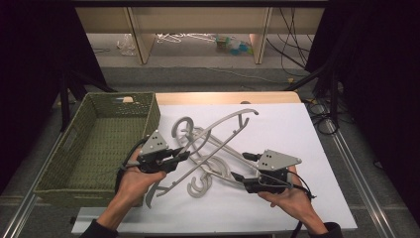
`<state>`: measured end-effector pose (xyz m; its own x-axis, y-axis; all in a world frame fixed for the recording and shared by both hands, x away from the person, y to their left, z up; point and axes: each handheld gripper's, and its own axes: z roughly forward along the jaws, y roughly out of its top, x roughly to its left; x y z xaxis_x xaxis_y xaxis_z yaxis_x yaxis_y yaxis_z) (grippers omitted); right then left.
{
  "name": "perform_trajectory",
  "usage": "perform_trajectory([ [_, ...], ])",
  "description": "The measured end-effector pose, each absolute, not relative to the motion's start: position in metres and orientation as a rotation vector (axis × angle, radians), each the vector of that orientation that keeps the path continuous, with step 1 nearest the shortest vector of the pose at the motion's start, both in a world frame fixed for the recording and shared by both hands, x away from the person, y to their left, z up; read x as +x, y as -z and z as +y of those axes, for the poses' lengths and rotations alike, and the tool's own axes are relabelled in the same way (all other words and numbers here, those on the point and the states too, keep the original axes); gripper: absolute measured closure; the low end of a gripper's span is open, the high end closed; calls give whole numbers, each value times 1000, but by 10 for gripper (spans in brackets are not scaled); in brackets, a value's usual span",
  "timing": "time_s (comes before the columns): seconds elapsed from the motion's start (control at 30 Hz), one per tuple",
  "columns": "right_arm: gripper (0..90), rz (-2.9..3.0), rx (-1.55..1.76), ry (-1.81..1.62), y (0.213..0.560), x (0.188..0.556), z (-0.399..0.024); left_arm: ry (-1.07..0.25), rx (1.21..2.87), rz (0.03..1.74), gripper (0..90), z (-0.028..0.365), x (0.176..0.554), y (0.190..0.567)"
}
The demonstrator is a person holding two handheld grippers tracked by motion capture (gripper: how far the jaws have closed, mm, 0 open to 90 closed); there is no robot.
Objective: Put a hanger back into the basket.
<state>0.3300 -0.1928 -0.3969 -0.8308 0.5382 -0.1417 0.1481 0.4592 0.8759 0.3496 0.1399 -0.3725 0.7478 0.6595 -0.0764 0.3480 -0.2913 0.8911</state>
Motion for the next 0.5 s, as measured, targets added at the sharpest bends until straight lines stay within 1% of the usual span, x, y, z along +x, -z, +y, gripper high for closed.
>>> perform_trajectory([
  [0.23,332,2343,588,-1321,404,329,-195,-302,1851,826,789,154,344,354],
  [0.27,332,2342,591,-1323,404,329,-196,-257,1823,827,788,160,341,345],
  [0.3,332,2342,591,-1323,404,329,-196,-257,1823,827,788,160,341,345],
  [0.5,332,2358,584,-1325,406,329,-197,-295,1824,826,788,180,334,313],
])
